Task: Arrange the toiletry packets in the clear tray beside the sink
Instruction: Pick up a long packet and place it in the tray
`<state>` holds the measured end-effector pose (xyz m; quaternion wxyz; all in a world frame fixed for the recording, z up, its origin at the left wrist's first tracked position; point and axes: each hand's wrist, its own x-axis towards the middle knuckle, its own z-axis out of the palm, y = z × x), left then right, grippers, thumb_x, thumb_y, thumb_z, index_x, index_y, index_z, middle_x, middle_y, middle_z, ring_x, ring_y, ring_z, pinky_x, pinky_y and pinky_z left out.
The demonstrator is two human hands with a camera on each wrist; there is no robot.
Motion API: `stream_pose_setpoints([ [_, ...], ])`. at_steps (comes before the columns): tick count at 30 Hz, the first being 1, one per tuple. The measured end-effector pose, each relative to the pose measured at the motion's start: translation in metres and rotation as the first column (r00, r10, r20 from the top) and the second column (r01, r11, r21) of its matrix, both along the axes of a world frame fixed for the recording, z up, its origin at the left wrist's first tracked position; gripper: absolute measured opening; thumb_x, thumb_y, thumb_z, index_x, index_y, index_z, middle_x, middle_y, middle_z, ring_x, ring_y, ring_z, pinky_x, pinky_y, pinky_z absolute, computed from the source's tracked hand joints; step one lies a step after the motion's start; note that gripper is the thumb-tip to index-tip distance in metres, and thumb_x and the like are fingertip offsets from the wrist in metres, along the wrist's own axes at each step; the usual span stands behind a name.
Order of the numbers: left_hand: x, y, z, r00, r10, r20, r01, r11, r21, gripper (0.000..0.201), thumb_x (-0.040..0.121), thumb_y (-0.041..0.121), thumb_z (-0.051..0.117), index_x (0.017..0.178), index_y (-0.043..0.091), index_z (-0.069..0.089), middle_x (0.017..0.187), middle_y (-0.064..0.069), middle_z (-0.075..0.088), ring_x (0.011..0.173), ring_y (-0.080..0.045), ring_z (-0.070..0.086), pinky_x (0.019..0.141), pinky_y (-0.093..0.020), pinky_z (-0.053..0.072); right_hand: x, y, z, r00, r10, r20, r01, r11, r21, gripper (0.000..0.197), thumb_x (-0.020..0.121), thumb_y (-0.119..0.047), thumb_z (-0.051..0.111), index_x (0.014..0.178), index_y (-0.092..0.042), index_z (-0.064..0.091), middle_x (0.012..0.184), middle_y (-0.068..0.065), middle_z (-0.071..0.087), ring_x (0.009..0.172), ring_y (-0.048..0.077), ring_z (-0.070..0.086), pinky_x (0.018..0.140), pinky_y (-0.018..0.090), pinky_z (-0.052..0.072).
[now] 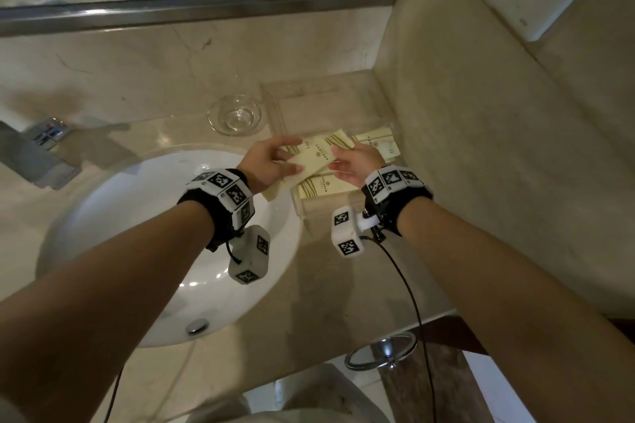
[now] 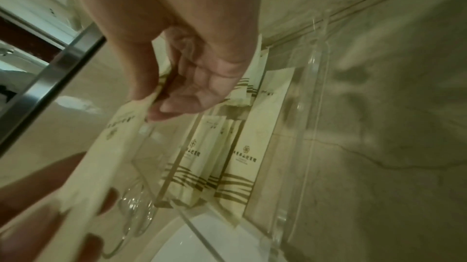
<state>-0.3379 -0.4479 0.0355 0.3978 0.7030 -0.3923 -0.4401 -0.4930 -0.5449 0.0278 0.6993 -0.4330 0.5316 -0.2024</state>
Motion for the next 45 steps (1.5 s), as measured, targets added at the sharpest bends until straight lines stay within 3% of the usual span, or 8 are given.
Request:
stream_pose_setpoints([
  [4, -0.004, -0.001, 0.001, 0.998, -0.062, 0.02, 0.061, 0.997, 0.055, 0.038, 0.079, 0.007, 0.067, 0.117, 0.012, 0.059, 0.085, -0.007, 0.062, 0.085, -0.021, 0.059, 0.079, -0.027, 0.05, 0.001, 0.001, 0.001, 0.998, 0.063, 0.005, -0.062, 0.993, -0.103, 0.01, 0.088, -0.008, 0.061, 0.081, -0.014, 0.063, 0.073, 0.001, 0.061, 0.057, 0.008, 0.05, 0.052, 0.017, 0.044],
  [8, -0.01, -0.004, 0.006, 0.998, -0.068, 0.008, 0.068, 0.997, 0.048, 0.012, 0.081, 0.006, 0.066, 0.092, 0.009, 0.061, 0.079, -0.003, 0.061, 0.061, -0.005, 0.06, 0.048, -0.007, 0.043, 0.003, 0.004, 0.007, 0.994, 0.104, 0.019, -0.099, 0.979, -0.18, 0.004, 0.087, -0.013, 0.063, 0.086, -0.009, 0.064, 0.074, 0.004, 0.06, 0.056, 0.009, 0.049, 0.05, 0.017, 0.044],
  [15, -0.018, -0.011, 0.01, 0.954, 0.15, -0.261, -0.169, 0.984, -0.052, 0.037, 0.08, -0.008, 0.061, 0.112, 0.003, 0.047, 0.094, -0.011, 0.062, 0.074, -0.016, 0.064, 0.053, -0.017, 0.056, -0.01, 0.01, 0.001, 0.941, 0.298, -0.161, -0.312, 0.948, -0.064, 0.047, 0.085, -0.051, 0.056, 0.108, -0.01, 0.064, 0.103, 0.006, 0.071, 0.097, 0.021, 0.067, 0.088, 0.038, 0.054],
  [20, -0.018, -0.012, 0.009, 0.921, 0.215, -0.326, -0.247, 0.967, -0.06, 0.028, 0.081, -0.007, 0.061, 0.104, 0.005, 0.051, 0.082, -0.006, 0.063, 0.05, -0.004, 0.065, 0.051, -0.015, 0.054, -0.017, 0.011, -0.003, 0.904, 0.411, -0.117, -0.412, 0.911, 0.019, 0.04, 0.088, -0.016, 0.062, 0.123, 0.002, 0.056, 0.089, 0.005, 0.066, 0.082, 0.016, 0.065, 0.085, 0.032, 0.054],
  [25, -0.005, -0.013, 0.002, 0.877, 0.368, -0.308, -0.406, 0.911, -0.068, 0.018, 0.084, 0.003, 0.06, 0.078, 0.018, 0.052, 0.079, -0.003, 0.061, 0.065, -0.013, 0.059, 0.052, -0.013, 0.051, -0.031, 0.004, 0.002, 0.869, 0.475, -0.137, -0.476, 0.879, 0.029, 0.032, 0.088, -0.006, 0.06, 0.12, -0.002, 0.056, 0.089, 0.006, 0.063, 0.08, 0.015, 0.062, 0.077, 0.025, 0.056],
  [35, -0.001, -0.013, -0.019, 0.982, 0.18, -0.056, -0.169, 0.973, 0.16, 0.014, 0.084, 0.01, 0.064, 0.072, 0.011, 0.055, 0.069, -0.002, 0.056, 0.061, -0.011, 0.054, 0.053, -0.015, 0.047, -0.054, -0.024, -0.007, 0.997, -0.078, 0.019, 0.074, 0.985, 0.155, 0.038, 0.091, 0.0, 0.054, 0.126, 0.004, 0.041, 0.085, 0.009, 0.057, 0.077, 0.016, 0.057, 0.092, 0.038, 0.05],
  [39, 0.002, -0.011, -0.026, 0.986, 0.166, 0.008, -0.165, 0.966, 0.198, 0.005, 0.086, 0.014, 0.06, 0.083, 0.011, 0.059, 0.07, -0.001, 0.059, 0.062, -0.012, 0.054, 0.06, -0.02, 0.045, -0.052, -0.028, -0.013, 0.99, -0.105, -0.099, 0.12, 0.981, 0.152, 0.049, 0.092, 0.0, 0.052, 0.136, 0.009, 0.033, 0.082, 0.011, 0.057, 0.074, 0.016, 0.057, 0.093, 0.037, 0.048],
  [45, 0.015, -0.007, -0.034, 0.961, 0.273, 0.037, -0.275, 0.947, 0.168, 0.018, 0.088, 0.011, 0.055, 0.072, 0.018, 0.054, 0.069, -0.003, 0.06, 0.061, -0.014, 0.056, 0.061, -0.022, 0.045, -0.045, -0.034, -0.028, 0.965, -0.104, -0.242, 0.155, 0.967, 0.202, 0.042, 0.095, 0.005, 0.044, 0.136, 0.004, 0.038, 0.123, 0.022, 0.059, 0.107, 0.024, 0.065, 0.095, 0.034, 0.049],
])
